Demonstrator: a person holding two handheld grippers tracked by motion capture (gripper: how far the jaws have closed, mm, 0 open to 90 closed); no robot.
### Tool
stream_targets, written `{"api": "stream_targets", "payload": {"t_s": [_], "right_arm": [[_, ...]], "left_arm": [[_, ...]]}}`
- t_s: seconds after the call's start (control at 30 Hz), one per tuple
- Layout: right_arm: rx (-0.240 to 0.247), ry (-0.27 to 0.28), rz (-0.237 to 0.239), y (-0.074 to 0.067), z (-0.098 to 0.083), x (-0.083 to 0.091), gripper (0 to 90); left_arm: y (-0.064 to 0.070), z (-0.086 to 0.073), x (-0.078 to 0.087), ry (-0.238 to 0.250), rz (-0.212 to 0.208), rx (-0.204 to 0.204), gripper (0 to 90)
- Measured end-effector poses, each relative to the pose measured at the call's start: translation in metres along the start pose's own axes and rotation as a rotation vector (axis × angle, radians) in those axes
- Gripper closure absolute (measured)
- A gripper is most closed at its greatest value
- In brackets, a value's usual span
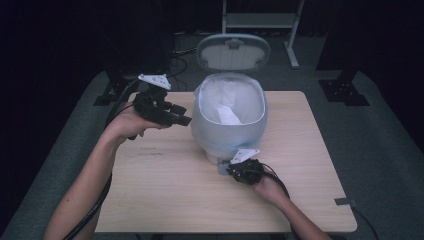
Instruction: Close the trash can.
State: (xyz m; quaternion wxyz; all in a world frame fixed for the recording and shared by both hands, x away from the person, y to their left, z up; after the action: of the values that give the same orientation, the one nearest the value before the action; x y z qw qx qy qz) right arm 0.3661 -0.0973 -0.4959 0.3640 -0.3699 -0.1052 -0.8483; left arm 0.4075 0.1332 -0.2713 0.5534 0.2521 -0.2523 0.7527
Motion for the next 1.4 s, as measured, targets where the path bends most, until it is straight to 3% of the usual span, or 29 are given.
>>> {"api": "stream_targets", "payload": {"t_s": [0.2, 0.37, 0.57, 1.4], "right_arm": [[-0.021, 0.040, 0.030, -0.004, -0.003, 0.025, 74.2], [-0.072, 0.065, 0.041, 0.005, -0.010, 0.051, 70.9], [-0.113, 0.076, 0.030, 0.017, -0.018, 0.066, 68.3], [-0.190, 0.078, -0.016, 0.050, -0.038, 0.089, 58.5]], "left_arm": [[0.001, -0.016, 0.002, -0.002, 0.015, 0.016, 49.3], [0.005, -0.030, 0.002, -0.002, 0.024, 0.024, 46.7], [0.008, -0.041, 0.001, -0.001, 0.034, 0.026, 43.9], [0.024, -0.079, -0.014, 0.012, 0.067, 0.047, 35.4]]}}
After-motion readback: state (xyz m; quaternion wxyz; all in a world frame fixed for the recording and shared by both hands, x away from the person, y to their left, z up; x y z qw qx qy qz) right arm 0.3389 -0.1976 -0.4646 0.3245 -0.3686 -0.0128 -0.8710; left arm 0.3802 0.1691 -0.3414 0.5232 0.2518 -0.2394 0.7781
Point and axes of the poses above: each handheld gripper's, and its own axes: x roughly backward along the jaws, z roughly out of its top, y roughly to its right, the point moved 5 cm from there along -x, roughly forward along the jaws, and after that the axes turned 15 degrees about -x, right-handed, at the moved point
